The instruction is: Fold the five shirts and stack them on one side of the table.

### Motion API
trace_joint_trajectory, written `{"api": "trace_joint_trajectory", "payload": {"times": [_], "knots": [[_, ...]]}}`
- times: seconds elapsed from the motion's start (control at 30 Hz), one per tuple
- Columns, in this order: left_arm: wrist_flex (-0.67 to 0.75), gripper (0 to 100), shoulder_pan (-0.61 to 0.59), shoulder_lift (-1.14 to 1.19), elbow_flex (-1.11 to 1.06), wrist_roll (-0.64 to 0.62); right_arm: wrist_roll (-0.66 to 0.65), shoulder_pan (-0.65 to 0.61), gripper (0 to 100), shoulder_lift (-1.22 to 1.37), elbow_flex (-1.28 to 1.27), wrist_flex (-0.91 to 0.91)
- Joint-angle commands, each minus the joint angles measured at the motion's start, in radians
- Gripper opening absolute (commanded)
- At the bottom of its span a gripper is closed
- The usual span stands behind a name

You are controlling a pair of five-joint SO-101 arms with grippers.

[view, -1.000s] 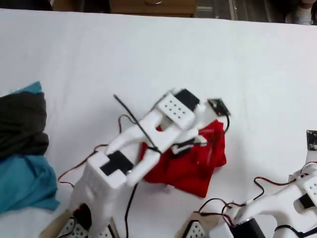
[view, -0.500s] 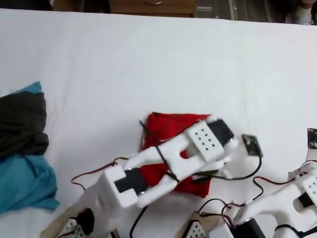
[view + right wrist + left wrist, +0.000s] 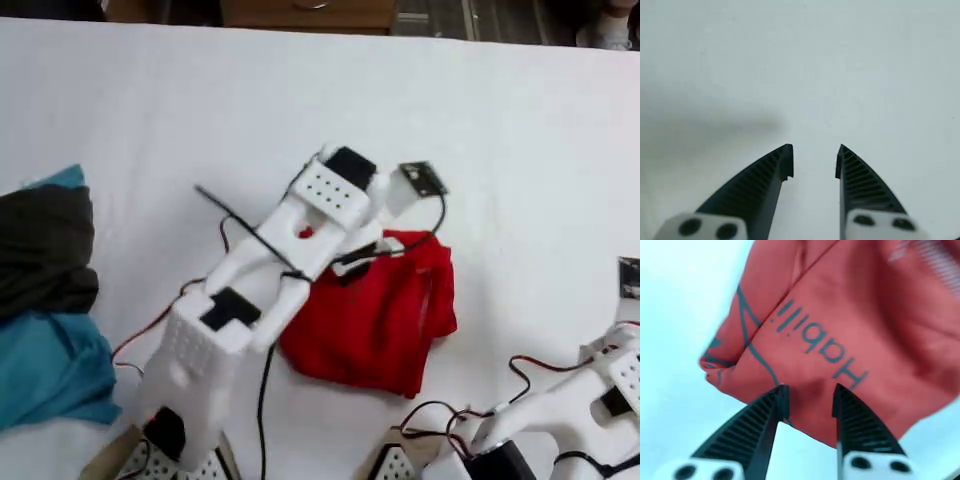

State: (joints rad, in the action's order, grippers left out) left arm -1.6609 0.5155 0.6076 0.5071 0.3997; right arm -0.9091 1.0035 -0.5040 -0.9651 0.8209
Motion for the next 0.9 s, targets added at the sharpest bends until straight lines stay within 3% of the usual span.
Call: {"api": "trace_joint_trajectory", "payload": {"times": [0.0, 0.3, 0.5, 0.7, 0.87], "knots": [[0.06, 17, -0.008, 0.023, 0.025, -0.002, 0.005, -0.045, 15.9, -0.03, 0.009, 0.028], [0.127, 17, 0.0, 0.239, 0.271, -0.026, -0.003, -0.15, 15.9, -0.03, 0.009, 0.116], [0.008, 17, -0.002, 0.338, 0.567, -0.069, -0.041, -0.277, 15.9, -0.031, 0.009, 0.153], [-0.101, 17, -0.078, 0.37, 0.751, -0.069, -0.035, -0.418, 16.1, -0.038, 0.017, 0.159], [-0.124, 17, -0.172, 0.364, 0.785, -0.069, 0.112, -0.556, 17.5, -0.03, 0.094, 0.159]]}}
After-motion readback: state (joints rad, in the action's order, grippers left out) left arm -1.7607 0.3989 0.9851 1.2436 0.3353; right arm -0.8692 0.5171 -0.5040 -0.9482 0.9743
